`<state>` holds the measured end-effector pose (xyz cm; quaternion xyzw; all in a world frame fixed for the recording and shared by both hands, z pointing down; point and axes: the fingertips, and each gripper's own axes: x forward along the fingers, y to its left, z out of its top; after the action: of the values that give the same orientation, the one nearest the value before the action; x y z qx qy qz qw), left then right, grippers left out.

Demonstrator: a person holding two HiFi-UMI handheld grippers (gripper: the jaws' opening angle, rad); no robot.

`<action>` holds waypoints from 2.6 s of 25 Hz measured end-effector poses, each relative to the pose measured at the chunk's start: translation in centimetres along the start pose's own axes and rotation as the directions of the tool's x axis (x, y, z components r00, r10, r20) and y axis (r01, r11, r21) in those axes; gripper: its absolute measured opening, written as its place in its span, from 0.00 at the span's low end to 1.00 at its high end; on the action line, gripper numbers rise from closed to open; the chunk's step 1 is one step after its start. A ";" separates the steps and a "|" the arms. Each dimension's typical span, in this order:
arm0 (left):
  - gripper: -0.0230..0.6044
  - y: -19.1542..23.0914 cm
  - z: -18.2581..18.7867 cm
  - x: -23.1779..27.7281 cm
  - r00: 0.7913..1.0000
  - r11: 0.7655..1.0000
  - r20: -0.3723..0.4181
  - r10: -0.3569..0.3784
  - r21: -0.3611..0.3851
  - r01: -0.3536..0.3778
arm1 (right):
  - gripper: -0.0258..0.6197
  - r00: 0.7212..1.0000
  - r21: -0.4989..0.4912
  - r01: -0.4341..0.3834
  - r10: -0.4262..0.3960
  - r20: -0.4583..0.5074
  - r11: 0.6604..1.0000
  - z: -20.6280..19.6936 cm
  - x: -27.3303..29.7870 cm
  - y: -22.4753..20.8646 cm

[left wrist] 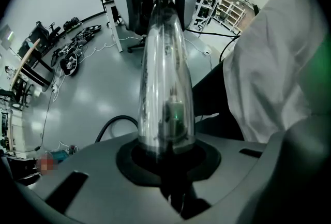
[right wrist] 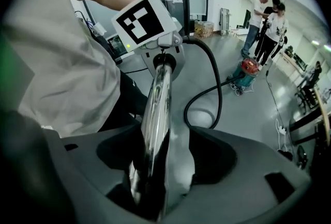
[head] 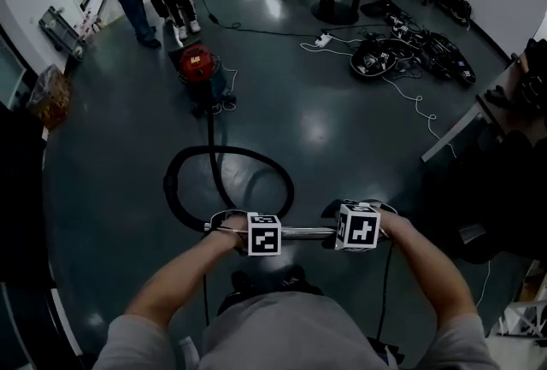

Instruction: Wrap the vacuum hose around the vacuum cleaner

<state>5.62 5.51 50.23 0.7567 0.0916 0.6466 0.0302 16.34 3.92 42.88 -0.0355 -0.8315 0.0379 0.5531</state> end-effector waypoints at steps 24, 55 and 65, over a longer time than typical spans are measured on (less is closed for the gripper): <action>0.14 2.7 0.3 -0.1 0.998 0.995 0.053 0.014 -0.104 -0.008 | 0.46 0.929 0.043 0.326 -0.328 0.172 0.944 -1.0 -8.1 -4.9; 0.14 22.4 -5.0 -9.3 0.866 0.849 0.485 0.125 -0.503 0.159 | 0.13 0.801 0.604 0.161 -0.461 0.382 0.780 17.2 -2.2 -16.9; 0.14 28.9 -6.3 -15.3 0.729 0.742 0.583 0.358 -0.652 0.157 | 0.13 0.829 0.684 0.055 -0.415 0.375 0.727 20.3 2.0 -19.9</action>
<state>0.08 -26.06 41.15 0.8800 -0.2058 0.3151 0.2898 -3.50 -16.20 38.91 0.2785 -0.8776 0.2569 0.2937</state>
